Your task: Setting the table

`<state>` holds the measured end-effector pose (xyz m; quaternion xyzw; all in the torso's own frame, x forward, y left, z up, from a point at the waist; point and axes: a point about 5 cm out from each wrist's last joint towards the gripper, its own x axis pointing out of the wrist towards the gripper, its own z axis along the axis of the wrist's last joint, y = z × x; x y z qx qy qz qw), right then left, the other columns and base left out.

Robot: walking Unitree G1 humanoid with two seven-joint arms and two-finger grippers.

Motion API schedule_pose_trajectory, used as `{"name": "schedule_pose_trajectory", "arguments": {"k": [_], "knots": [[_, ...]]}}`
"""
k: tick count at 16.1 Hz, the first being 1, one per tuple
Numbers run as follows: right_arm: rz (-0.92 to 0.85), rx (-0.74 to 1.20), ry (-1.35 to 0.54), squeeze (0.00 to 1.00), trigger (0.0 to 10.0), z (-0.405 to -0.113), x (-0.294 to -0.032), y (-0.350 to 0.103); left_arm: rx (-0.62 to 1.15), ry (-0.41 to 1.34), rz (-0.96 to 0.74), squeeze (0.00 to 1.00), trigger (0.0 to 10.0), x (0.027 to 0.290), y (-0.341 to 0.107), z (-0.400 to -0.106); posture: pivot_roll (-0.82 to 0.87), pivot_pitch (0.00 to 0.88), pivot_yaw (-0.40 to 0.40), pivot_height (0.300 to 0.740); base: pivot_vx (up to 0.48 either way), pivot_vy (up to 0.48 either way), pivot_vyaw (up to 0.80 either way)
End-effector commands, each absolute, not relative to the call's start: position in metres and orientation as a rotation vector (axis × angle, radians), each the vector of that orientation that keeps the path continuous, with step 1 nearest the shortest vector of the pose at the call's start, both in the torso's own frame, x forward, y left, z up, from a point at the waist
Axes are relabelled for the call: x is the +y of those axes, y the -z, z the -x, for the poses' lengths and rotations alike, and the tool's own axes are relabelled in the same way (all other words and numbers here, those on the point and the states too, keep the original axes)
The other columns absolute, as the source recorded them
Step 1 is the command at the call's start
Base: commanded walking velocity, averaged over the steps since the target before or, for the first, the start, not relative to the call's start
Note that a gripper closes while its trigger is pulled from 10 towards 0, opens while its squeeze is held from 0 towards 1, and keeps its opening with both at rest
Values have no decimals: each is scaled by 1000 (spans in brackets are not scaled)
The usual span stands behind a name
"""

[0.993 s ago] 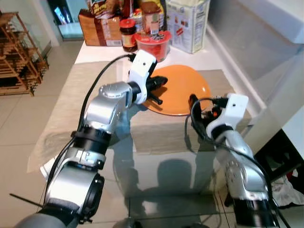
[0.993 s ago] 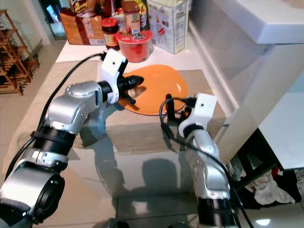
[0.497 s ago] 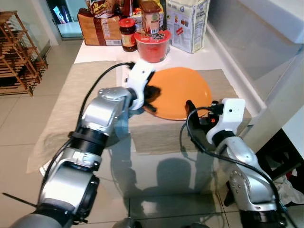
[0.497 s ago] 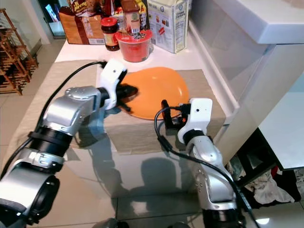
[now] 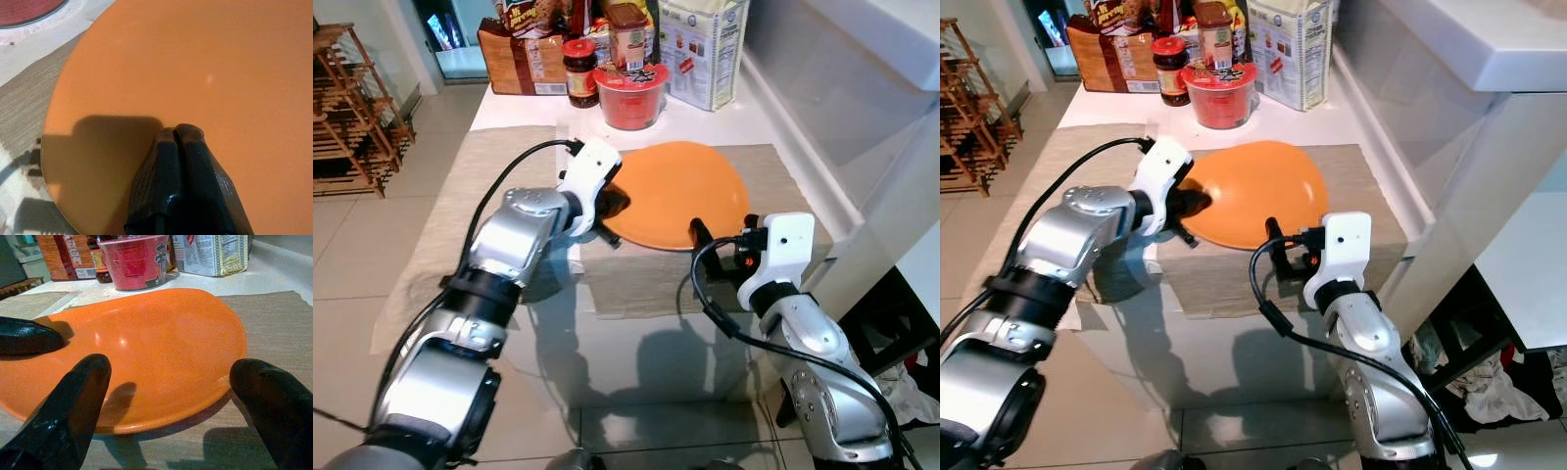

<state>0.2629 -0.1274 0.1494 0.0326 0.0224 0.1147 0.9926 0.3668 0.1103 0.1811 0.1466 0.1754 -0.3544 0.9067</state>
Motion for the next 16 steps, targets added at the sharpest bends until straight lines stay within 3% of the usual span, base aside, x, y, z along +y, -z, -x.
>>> {"name": "schedule_pose_trajectory", "arguments": {"k": [1, 9, 11, 16], "knots": [[-78, 42, -247, 0, 10000, -261, -126, -153, 427, 726, -337, 0, 0, 119, -169, -363, -89, 16, 50, 727, 0, 0, 0], [-103, 58, -259, 0, 10000, -258, -125, -154, 418, 728, -382, 0, 0, 134, -177, -359, -72, 27, 48, 727, 0, 0, 0], [-325, 106, -221, 0, 10000, -261, -128, -149, 401, 728, -369, 0, 0, 130, -181, -360, -74, 29, 48, 727, 0, 0, 0], [-461, 145, -222, 0, 10000, -271, -128, -143, 394, 740, -357, 0, 0, 125, -183, -360, -70, 29, 49, 727, 0, 0, 0]]}}
